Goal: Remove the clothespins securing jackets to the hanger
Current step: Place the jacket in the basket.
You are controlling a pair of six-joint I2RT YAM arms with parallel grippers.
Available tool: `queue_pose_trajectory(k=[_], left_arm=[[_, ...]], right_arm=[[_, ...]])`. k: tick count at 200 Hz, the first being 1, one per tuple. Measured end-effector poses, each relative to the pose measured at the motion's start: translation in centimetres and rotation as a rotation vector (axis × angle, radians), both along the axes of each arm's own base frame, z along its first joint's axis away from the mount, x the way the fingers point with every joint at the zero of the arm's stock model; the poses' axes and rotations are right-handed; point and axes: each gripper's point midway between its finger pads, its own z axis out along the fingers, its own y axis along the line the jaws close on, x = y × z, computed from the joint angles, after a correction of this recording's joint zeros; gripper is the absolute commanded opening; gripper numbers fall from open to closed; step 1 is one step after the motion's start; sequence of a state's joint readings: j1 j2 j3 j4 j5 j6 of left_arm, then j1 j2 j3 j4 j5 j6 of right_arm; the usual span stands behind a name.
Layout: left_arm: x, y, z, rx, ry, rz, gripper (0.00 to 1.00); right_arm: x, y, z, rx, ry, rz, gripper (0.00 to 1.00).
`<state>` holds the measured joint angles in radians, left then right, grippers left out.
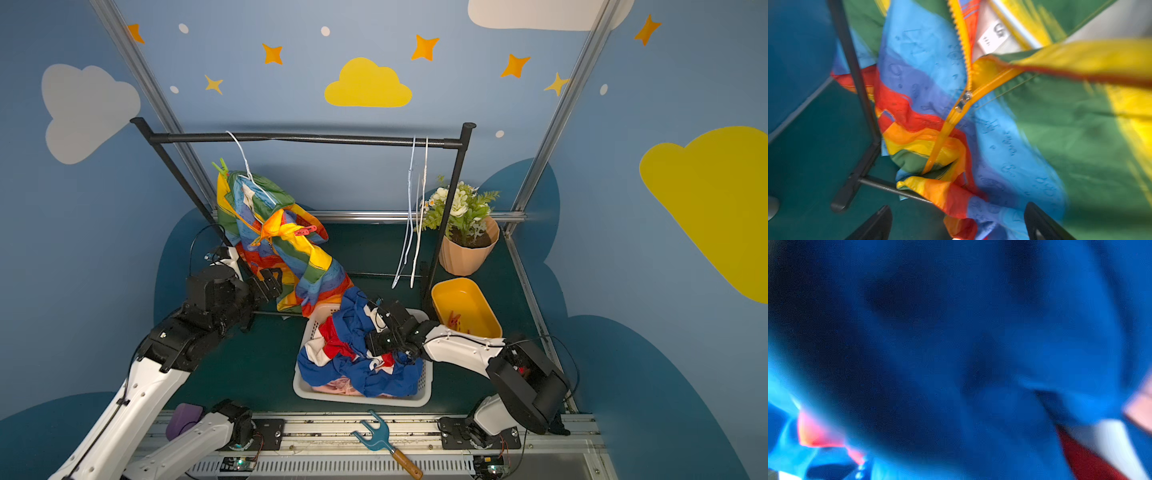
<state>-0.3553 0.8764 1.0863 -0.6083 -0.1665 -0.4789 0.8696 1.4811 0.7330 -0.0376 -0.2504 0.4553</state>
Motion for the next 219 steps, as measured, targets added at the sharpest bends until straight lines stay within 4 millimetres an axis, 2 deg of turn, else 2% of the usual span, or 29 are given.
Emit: queue_pose_trajectory(k=[19,56,117,137,170,196,219], left_arm=[[0.3,-0.4,1.3,0.004,-0.023,-0.03,1.0],[0.2,0.1,4.6,0.001,-0.085,-0.053,1.0],[-1.0,0.9,6.5,0.04,-0.114,-0.053,1.0],[-1.2,1.4,6.4,0.056,-0.112,-0.032,1.0],[-1.1,1.9,5.7,0.076,-0.091,-0.012,1.0],[-1.0,1.9,4.8,0.085,-0.077,-0.011,1.0],[-1.0,1.9,4.3,0.088,-0.066,-0.012,1.0]], right_arm=[[-0.1,0.4,0.7,0.009,-0.02,0.02,0.59],[-0.2,0.0,2.5,0.007,-0.088,0.027,0.74],[-1.0,-3.4,7.1,-0.063,-0.272,0.008,0.79],[-1.5,-3.8,9.3,-0.065,-0.327,0.018,0.79],[-2.4,-3.1,15.5,-0.018,-0.466,0.056,0.79],[-2.4,-2.5,21.6,0.043,-0.582,0.073,0.79],[-1.3,-1.8,28.0,0.073,-0.674,0.079,0.79]])
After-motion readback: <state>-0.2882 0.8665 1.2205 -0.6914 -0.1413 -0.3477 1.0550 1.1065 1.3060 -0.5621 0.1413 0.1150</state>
